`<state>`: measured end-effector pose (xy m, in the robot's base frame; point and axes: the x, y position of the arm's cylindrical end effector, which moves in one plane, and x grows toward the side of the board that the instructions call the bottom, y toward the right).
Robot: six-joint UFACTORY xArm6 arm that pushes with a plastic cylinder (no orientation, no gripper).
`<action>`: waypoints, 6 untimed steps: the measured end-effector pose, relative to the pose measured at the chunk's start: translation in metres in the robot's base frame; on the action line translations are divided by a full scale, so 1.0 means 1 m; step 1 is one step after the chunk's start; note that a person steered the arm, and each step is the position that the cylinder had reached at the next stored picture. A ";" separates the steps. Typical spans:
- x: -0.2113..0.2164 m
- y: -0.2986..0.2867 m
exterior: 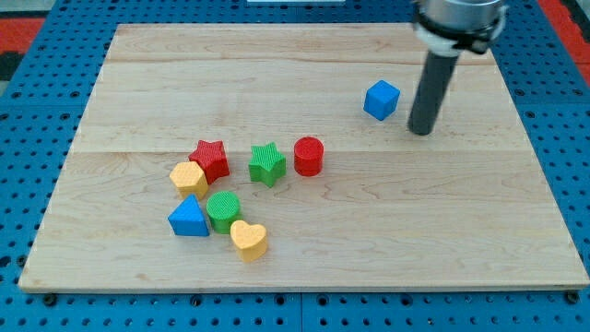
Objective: Move blue cube to the top center
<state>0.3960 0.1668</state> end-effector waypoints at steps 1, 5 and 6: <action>-0.053 -0.064; -0.129 -0.147; -0.145 -0.165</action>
